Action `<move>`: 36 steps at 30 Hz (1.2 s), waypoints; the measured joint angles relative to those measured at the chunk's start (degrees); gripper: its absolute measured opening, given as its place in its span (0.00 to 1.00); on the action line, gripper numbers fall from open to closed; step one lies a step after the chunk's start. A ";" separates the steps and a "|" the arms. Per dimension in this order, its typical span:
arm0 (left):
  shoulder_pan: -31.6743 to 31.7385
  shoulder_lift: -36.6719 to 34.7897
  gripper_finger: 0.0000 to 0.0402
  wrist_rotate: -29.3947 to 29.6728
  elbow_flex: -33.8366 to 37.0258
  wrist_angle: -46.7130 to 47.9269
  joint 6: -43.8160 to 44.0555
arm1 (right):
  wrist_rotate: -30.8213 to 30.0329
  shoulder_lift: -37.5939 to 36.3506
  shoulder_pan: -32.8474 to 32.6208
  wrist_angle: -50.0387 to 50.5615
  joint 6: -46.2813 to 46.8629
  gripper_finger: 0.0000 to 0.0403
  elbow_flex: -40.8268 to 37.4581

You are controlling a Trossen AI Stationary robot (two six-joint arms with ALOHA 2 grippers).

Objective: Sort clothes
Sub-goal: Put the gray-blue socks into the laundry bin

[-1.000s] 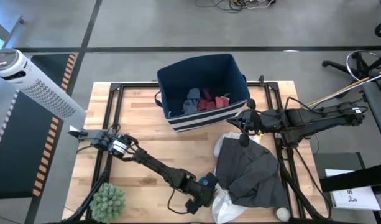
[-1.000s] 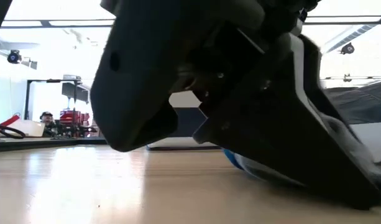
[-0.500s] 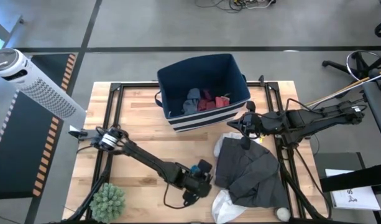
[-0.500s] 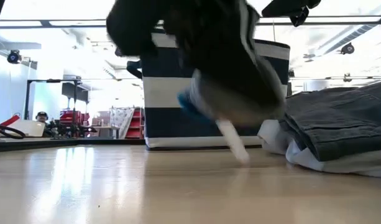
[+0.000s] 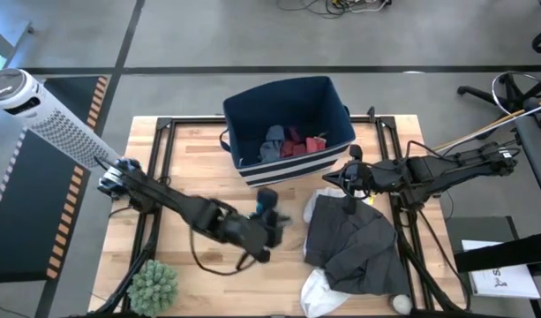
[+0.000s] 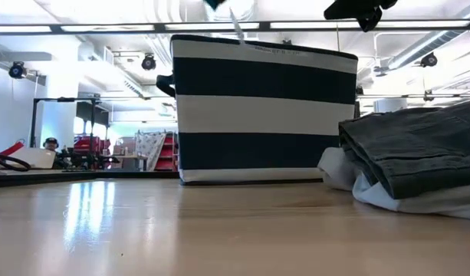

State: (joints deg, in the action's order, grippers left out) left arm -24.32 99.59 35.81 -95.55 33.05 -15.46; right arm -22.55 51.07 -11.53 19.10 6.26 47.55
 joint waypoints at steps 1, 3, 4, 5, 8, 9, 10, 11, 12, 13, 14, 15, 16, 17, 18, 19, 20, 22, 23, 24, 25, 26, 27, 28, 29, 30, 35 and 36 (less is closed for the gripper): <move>0.55 -1.47 0.02 0.41 0.01 0.02 -0.32 | 0.00 0.00 0.00 0.07 -0.20 0.00 0.00; 2.01 -4.35 0.02 0.67 0.02 0.01 -0.91 | 0.00 0.00 0.00 0.13 -0.76 0.00 0.00; 2.91 -5.65 0.02 0.75 0.02 0.00 -1.03 | 0.02 0.00 0.00 0.19 -0.91 0.00 0.00; 3.92 -6.95 0.02 0.77 0.03 0.00 -1.35 | 0.02 0.00 0.02 0.19 -1.15 0.00 0.00; 7.49 -10.28 0.02 -0.92 0.11 -0.34 -2.40 | 0.00 0.00 0.02 0.31 -1.91 0.00 0.00; 8.85 -11.21 0.02 -2.48 0.11 -0.49 -2.61 | 0.00 0.00 0.02 0.35 -2.37 0.00 0.00; 10.44 -12.03 0.02 -4.38 0.11 -0.42 -2.81 | 0.00 0.00 0.02 0.32 -2.64 0.00 0.00; 12.15 -12.66 0.02 -6.43 0.11 -0.46 -2.87 | 0.00 0.00 0.02 0.30 -2.95 0.00 0.00; 13.85 -13.11 0.02 -8.55 0.11 -0.54 -2.93 | 0.00 0.00 0.02 0.30 -3.37 0.00 0.00; 15.63 -13.45 0.02 -10.62 0.11 -0.47 -2.91 | 0.00 0.00 0.02 0.22 -3.74 0.00 0.00; 17.36 -13.53 0.02 -12.66 0.11 -0.47 -2.79 | 0.00 0.02 0.02 0.09 -3.91 0.00 0.00; 18.97 -13.55 0.02 -14.63 0.11 -0.52 -2.77 | 0.00 0.02 0.02 -0.03 -4.13 0.00 0.00; 20.54 -13.51 0.02 -17.04 0.12 -0.41 -2.87 | 0.00 0.02 0.02 -0.15 -4.32 0.00 0.00; 22.02 -13.40 0.02 -19.74 0.20 -0.44 -3.06 | 0.00 0.02 0.02 -0.12 -4.68 0.00 0.00; 23.53 -13.14 0.02 -22.76 0.35 -0.92 -3.45 | 0.00 0.02 0.02 -0.09 -4.99 0.00 0.00; 24.95 -12.91 0.02 -25.40 0.63 -1.96 -3.74 | 0.00 0.02 0.02 -0.13 -5.43 0.00 0.00; 26.24 -12.69 0.02 -27.24 1.03 -3.10 -4.26 | 0.00 0.02 0.02 -0.11 -5.72 0.00 0.00; 28.74 -12.19 0.02 -29.08 2.53 -5.91 -5.70 | -0.02 0.02 0.02 -0.11 -6.17 0.00 0.00; 29.97 -11.99 0.02 -29.30 3.50 -8.18 -6.43 | 0.00 0.02 0.02 -0.11 -6.27 0.00 0.00; 31.28 -11.83 0.02 -29.45 4.62 -10.39 -7.22 | 0.00 0.02 0.02 -0.11 -6.27 0.00 0.00; 32.52 -11.72 0.02 -29.92 5.66 -12.13 -7.79 | 0.00 0.02 0.02 -0.11 -6.27 0.00 0.00; 33.85 -11.60 0.02 -31.10 6.62 -14.18 -8.02 | 0.00 0.02 0.02 -0.11 -6.27 0.00 0.00; 35.22 -11.46 0.02 -32.71 7.53 -16.47 -8.06 | -0.02 0.02 0.02 -0.12 -6.27 0.00 0.00; 36.60 -11.27 0.02 -34.66 8.38 -18.08 -7.91 | 0.00 0.02 0.02 -0.13 -6.27 0.00 0.00; 37.81 -11.08 0.02 -36.53 9.12 -19.07 -7.46 | 0.00 0.02 0.02 -0.14 -6.27 0.00 0.00; 39.07 -10.82 0.02 -38.17 9.67 -19.71 -6.98 | 0.00 0.02 0.02 -0.16 -6.27 0.00 0.00; 43.59 -9.46 0.05 -41.39 12.58 -20.56 -4.75 | -0.01 0.02 0.02 -0.58 -5.88 0.00 0.00; 44.06 -9.18 0.06 -41.39 13.07 -20.67 -4.61 | -0.02 0.02 0.03 -0.59 -5.88 0.00 0.00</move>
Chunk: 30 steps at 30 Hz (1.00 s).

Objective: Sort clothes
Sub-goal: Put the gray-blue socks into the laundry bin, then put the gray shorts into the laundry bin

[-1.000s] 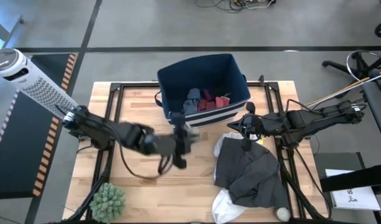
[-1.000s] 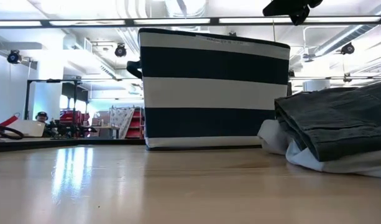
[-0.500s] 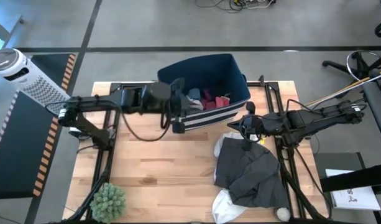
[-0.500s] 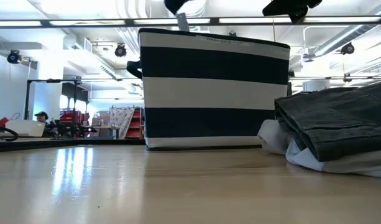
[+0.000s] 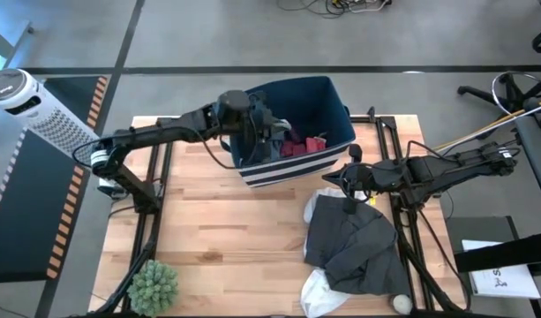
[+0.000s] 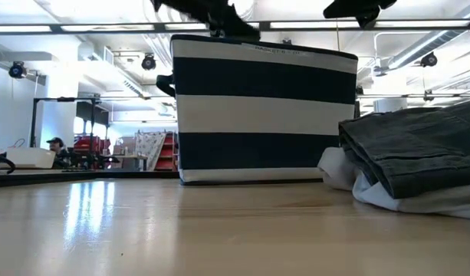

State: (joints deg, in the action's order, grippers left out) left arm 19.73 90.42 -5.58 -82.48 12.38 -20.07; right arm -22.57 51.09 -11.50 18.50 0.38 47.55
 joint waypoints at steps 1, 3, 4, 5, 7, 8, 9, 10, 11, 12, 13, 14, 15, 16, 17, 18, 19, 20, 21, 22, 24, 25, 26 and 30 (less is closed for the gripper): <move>0.42 0.22 0.07 0.02 0.52 -0.10 0.12 | 0.02 0.00 0.01 -0.01 -0.04 0.00 0.00; 0.82 0.64 0.11 0.01 1.49 0.15 1.15 | 0.02 0.00 0.01 -0.52 -0.13 0.00 0.00; 0.82 0.99 0.13 0.02 1.75 -0.01 1.48 | 0.02 0.00 0.01 -0.99 -0.14 0.00 0.00; 0.80 1.16 0.15 0.00 2.06 -0.25 1.57 | 0.02 0.00 0.01 -1.60 -0.33 0.00 0.00; 0.80 1.18 0.21 0.00 2.81 -0.89 1.31 | 0.02 0.00 0.03 -3.36 -1.19 0.00 0.00; 0.80 1.18 0.24 0.00 3.17 -1.90 1.02 | 0.02 0.00 0.03 -4.59 -1.27 0.00 0.00; 0.80 1.18 0.27 0.00 3.44 -2.81 0.55 | 0.02 0.00 0.03 -5.37 -1.29 0.00 0.00; 0.80 1.18 0.30 -0.01 3.64 -3.45 -0.11 | 0.03 -0.02 0.01 -5.79 -1.23 0.00 0.00; 0.80 1.15 0.34 0.00 3.73 -4.00 -0.52 | 0.07 -0.02 0.01 -5.75 -0.92 0.00 0.00; 0.80 1.15 0.38 0.00 3.79 -4.65 -0.65 | 0.36 -0.02 0.01 -5.26 -0.58 0.00 0.00; 0.80 1.15 0.41 0.00 3.81 -5.50 -0.67 | 0.75 -0.02 0.01 -4.28 -0.40 0.00 0.00; 0.80 1.03 0.45 0.00 3.81 -6.11 -0.68 | 1.48 -0.02 0.03 -3.10 -0.34 0.00 0.00; 0.80 0.81 0.49 0.00 3.73 -6.23 -0.68 | 1.91 -0.01 0.01 -1.91 0.15 0.00 0.00; 0.80 0.62 0.52 0.00 3.58 -6.23 -0.68 | 2.11 0.00 0.01 -0.45 1.22 0.00 0.00; 0.80 0.45 0.56 0.00 3.49 -6.58 -0.68 | 2.79 0.00 0.00 1.35 2.47 0.01 0.00; 0.80 0.21 0.59 0.00 3.48 -6.81 -0.68 | 3.75 0.00 0.01 3.35 3.81 0.03 0.00; 0.78 -0.08 0.62 0.00 3.50 -6.84 -0.68 | 4.44 0.00 0.01 5.39 5.13 0.05 0.00; 0.70 -0.21 0.65 -0.01 3.50 -6.82 -0.66 | 4.94 0.00 -0.01 7.39 6.61 0.08 0.00; 0.63 -0.27 0.68 -0.08 3.50 -6.87 -0.66 | 5.17 0.00 -0.01 9.12 8.28 0.11 0.00; 0.58 -0.33 0.70 -0.31 3.53 -6.87 -0.64 | 5.74 0.00 -0.12 10.72 9.89 0.15 0.00; 0.54 -0.33 0.73 -1.58 3.75 -6.93 -0.34 | 6.94 0.00 -0.28 13.71 12.63 0.22 0.00; 0.52 -0.33 0.73 -2.08 3.89 -6.95 -0.05 | 7.62 0.00 -0.44 14.88 13.82 0.26 0.00; 0.46 -0.33 0.74 -2.74 4.01 -7.09 0.22 | 8.03 0.00 -0.65 15.81 15.02 0.30 0.00; -0.24 -0.33 0.72 -2.98 4.27 -7.55 0.68 | 9.51 0.00 -1.47 18.90 18.30 0.44 0.00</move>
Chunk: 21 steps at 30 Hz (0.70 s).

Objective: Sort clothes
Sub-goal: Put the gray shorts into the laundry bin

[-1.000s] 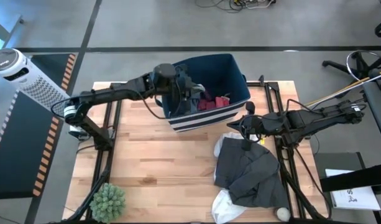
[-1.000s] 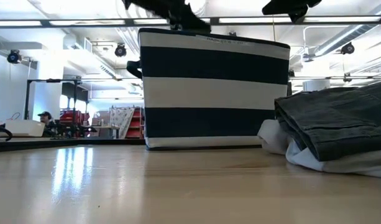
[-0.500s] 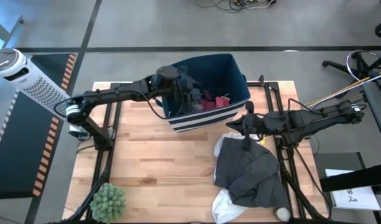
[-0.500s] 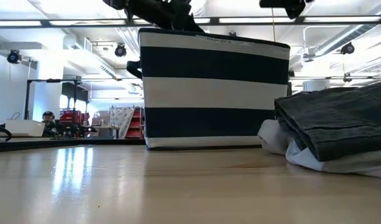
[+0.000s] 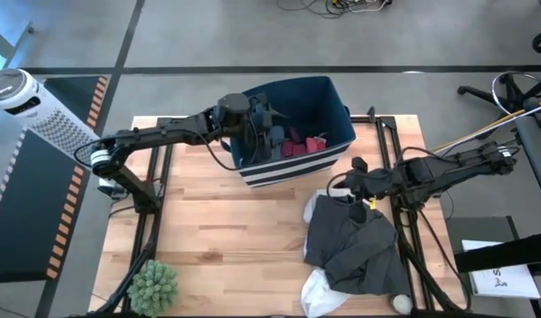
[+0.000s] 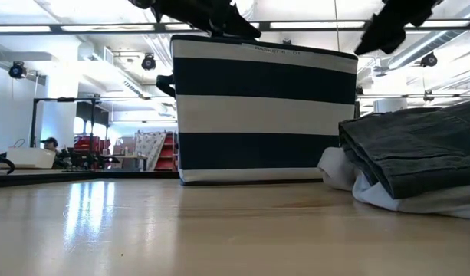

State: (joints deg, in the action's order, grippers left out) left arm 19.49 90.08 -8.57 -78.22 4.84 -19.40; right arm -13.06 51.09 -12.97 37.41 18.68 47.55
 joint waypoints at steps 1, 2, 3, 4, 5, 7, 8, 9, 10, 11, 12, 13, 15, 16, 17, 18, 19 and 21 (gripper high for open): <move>-0.19 0.00 0.71 -0.04 0.02 -0.31 0.00 | 0.09 0.00 -0.20 0.45 0.77 0.47 0.00; -0.35 -0.03 0.70 -0.29 0.04 -0.75 0.00 | 0.18 0.00 -0.39 0.73 1.31 0.49 0.00; -0.50 -0.09 0.69 -1.08 0.04 -1.28 0.01 | 0.23 0.00 -0.52 1.18 1.66 0.52 0.02; -0.66 -0.13 0.69 -2.02 0.04 -2.26 0.25 | 0.24 0.00 -0.54 2.04 1.82 0.54 0.02; -0.75 -0.19 0.68 -3.23 0.04 -3.36 0.56 | 0.24 0.00 -0.55 2.99 1.88 0.55 0.02; -0.77 -0.48 0.67 -6.42 0.04 -5.14 1.57 | 0.18 0.00 -0.53 4.31 2.44 0.58 0.02; -0.83 -0.58 0.67 -7.86 0.04 -6.41 2.12 | 0.14 0.00 -0.53 4.91 2.63 0.59 0.02; -0.84 -0.71 0.67 -9.16 0.04 -7.48 2.73 | 0.15 0.00 -0.53 5.46 2.79 0.60 0.02; -0.84 -0.79 0.67 -10.09 0.04 -8.36 3.30 | 0.18 0.00 -0.53 5.94 2.79 0.61 0.02; -0.86 -0.83 0.68 -10.58 0.04 -9.13 3.62 | 0.22 0.00 -0.53 6.35 2.80 0.62 0.02; -0.86 -0.83 0.68 -10.65 0.04 -9.54 3.87 | 0.22 0.00 -0.53 6.77 2.80 0.63 0.02; -0.85 -0.83 0.69 -10.64 0.04 -9.63 3.91 | 0.20 0.00 -0.53 7.04 2.84 0.64 0.02; -0.82 -0.83 0.71 -10.42 0.04 -9.44 3.91 | 0.18 0.00 -0.53 7.33 3.09 0.65 0.02; -0.82 -0.83 0.72 -9.96 0.13 -9.26 3.91 | 0.15 0.00 -0.53 7.30 3.31 0.65 0.02; -0.82 -0.83 0.73 -9.13 0.39 -9.18 3.91 | 0.13 0.00 -0.53 7.30 3.46 0.66 0.02; -0.82 -0.87 0.74 -8.48 0.87 -9.12 3.90 | 0.11 0.00 -0.53 7.32 3.82 0.66 0.02; -0.82 -0.87 0.75 -8.09 1.37 -8.89 3.89 | 0.09 0.00 -0.53 7.33 3.94 0.67 0.02; -0.82 -0.93 0.77 -7.16 2.63 -8.68 3.89 | 0.11 0.00 -0.53 7.35 3.97 0.67 0.02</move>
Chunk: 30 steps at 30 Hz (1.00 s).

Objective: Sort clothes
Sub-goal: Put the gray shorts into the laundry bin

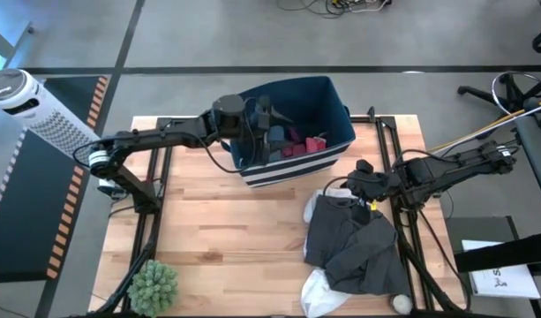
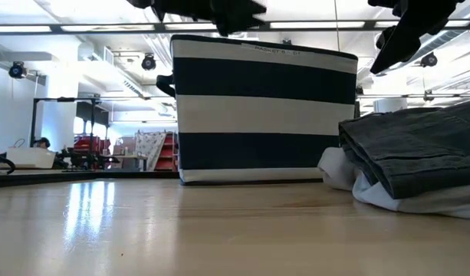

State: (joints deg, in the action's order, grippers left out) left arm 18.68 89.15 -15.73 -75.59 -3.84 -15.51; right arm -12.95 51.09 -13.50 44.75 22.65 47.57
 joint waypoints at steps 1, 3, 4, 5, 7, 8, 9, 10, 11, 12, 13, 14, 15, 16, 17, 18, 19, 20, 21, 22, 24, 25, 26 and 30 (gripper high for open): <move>0.00 -0.30 0.78 0.31 0.73 0.20 -0.03 | 0.00 0.00 0.00 0.05 0.00 0.68 0.00; -0.33 -1.44 0.79 1.62 2.29 0.29 -0.41 | 0.00 0.00 0.00 0.27 0.00 0.68 0.00; -0.58 -2.29 0.80 2.38 3.25 0.09 -0.66 | 0.00 0.00 0.00 0.60 0.07 0.68 0.00; -0.85 -3.30 0.80 2.99 4.48 0.02 -1.06 | 0.00 0.12 0.00 1.05 0.32 0.68 0.00; -1.44 -5.48 0.79 4.18 7.26 0.04 -1.41 | -0.01 0.88 0.02 2.14 0.48 0.67 0.00; -1.79 -6.79 0.78 4.68 8.85 0.13 -1.39 | 0.04 1.29 0.02 2.93 0.49 0.67 0.00; -2.16 -8.19 0.77 5.21 10.50 -0.11 -1.29 | 0.30 1.79 0.02 3.60 0.59 0.67 0.00; -2.48 -9.85 0.76 5.34 12.08 -0.28 -0.74 | 1.04 2.32 0.02 3.78 0.72 0.67 0.00; -2.75 -11.73 0.76 5.36 13.79 -0.28 -0.02 | 1.93 2.84 0.02 3.78 0.74 0.67 0.00; -3.20 -13.47 0.75 5.36 15.34 -0.49 0.62 | 2.93 3.59 0.02 3.80 0.77 0.68 0.00; -3.70 -15.33 0.74 5.39 16.83 -0.78 1.35 | 3.74 4.37 0.02 3.72 0.85 0.68 0.00; -4.27 -17.10 0.73 5.40 18.49 -1.15 2.05 | 4.42 5.12 0.02 3.73 0.95 0.69 0.00; -4.96 -18.93 0.73 5.41 20.07 -1.14 2.70 | 4.55 6.04 0.02 3.66 1.00 0.69 0.00; -5.81 -20.73 0.72 5.40 21.54 -1.13 3.26 | 4.55 7.02 0.02 3.62 1.20 0.70 0.00; -6.67 -22.37 0.71 5.43 22.97 -1.25 3.70 | 4.48 8.07 0.04 3.72 1.46 0.71 0.00; -7.71 -24.18 0.71 5.91 24.44 -1.28 4.01 | 4.42 9.23 0.16 3.65 1.49 0.71 0.00; -8.80 -25.79 0.71 6.72 25.67 -1.38 4.13 | 4.39 10.32 0.26 3.63 1.49 0.72 0.00; -9.95 -27.58 0.71 8.00 27.08 -1.73 4.18 | 4.31 11.59 0.30 3.60 1.49 0.72 0.00; -11.08 -29.12 0.71 9.43 28.45 -1.70 4.21 | 4.25 12.83 0.39 3.53 1.37 0.73 0.00; -12.28 -30.51 0.71 10.94 29.70 -1.73 4.26 | 4.24 14.01 0.39 3.62 1.10 0.73 0.00; -14.30 -33.19 0.72 13.71 32.52 -1.43 4.65 | 4.34 16.38 0.40 3.57 0.72 0.74 0.00; -15.27 -34.26 0.72 15.01 33.72 -1.33 5.23 | 4.66 17.52 0.45 3.58 0.53 0.74 0.00; -16.03 -35.42 0.72 16.11 34.94 -1.49 5.96 | 5.38 18.61 0.53 3.53 0.30 0.74 0.00; -18.14 -38.64 0.73 19.36 39.38 -2.56 8.66 | 7.97 22.56 0.59 3.34 -0.40 0.73 0.00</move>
State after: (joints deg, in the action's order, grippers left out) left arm 0.54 50.51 3.64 -36.21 -6.41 -6.85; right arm -4.98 73.65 -12.91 48.10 22.25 47.57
